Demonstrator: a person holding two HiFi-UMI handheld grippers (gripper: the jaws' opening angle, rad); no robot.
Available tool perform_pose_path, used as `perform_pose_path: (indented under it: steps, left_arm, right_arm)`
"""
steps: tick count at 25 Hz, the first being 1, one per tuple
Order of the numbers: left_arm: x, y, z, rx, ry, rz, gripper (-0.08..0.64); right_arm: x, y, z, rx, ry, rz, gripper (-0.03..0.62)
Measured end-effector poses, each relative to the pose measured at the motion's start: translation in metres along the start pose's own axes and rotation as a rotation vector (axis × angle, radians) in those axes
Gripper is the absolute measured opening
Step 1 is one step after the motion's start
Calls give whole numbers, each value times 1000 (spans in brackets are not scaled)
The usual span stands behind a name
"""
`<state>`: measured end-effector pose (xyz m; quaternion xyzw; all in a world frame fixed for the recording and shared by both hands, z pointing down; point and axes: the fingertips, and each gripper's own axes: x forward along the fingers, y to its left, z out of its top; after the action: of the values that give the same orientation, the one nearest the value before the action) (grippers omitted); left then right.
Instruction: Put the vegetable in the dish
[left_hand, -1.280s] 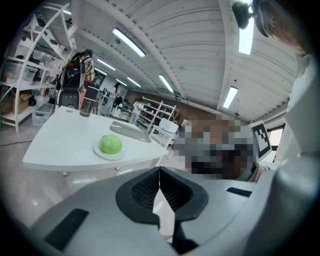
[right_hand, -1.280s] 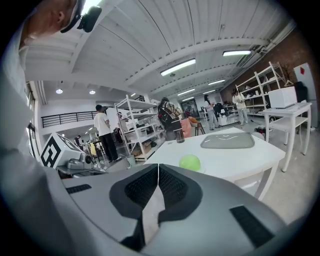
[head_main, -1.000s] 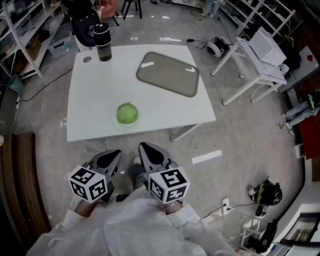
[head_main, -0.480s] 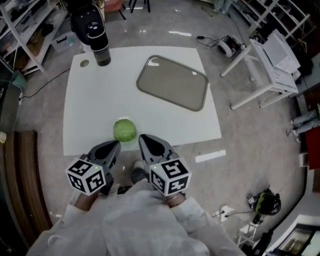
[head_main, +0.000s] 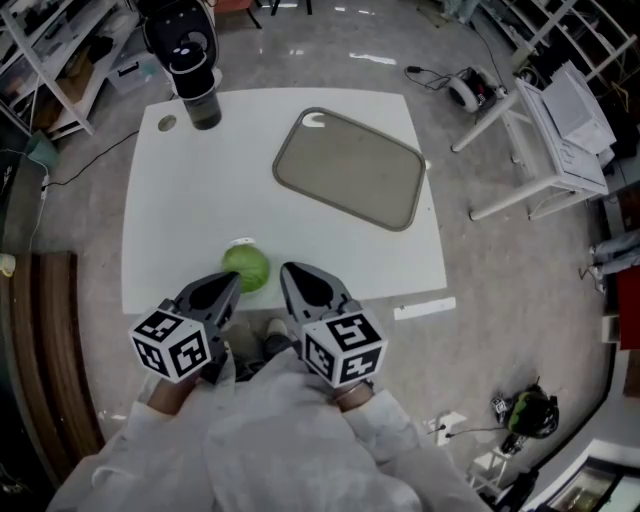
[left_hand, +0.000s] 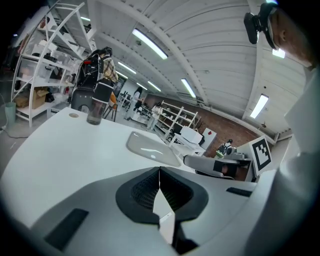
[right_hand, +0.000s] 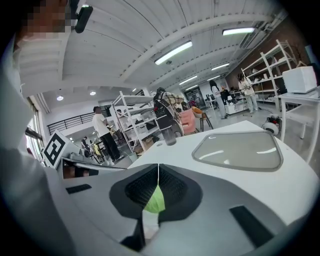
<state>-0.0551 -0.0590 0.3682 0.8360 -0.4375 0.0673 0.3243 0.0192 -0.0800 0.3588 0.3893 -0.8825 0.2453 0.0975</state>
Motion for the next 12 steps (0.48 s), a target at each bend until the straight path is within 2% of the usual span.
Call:
perform_pose_path:
  steps: [12]
  left_arm:
    - [7,2,6,8,11,-13,9]
  right_arm:
    - [7,-3,1,9,10,3,15]
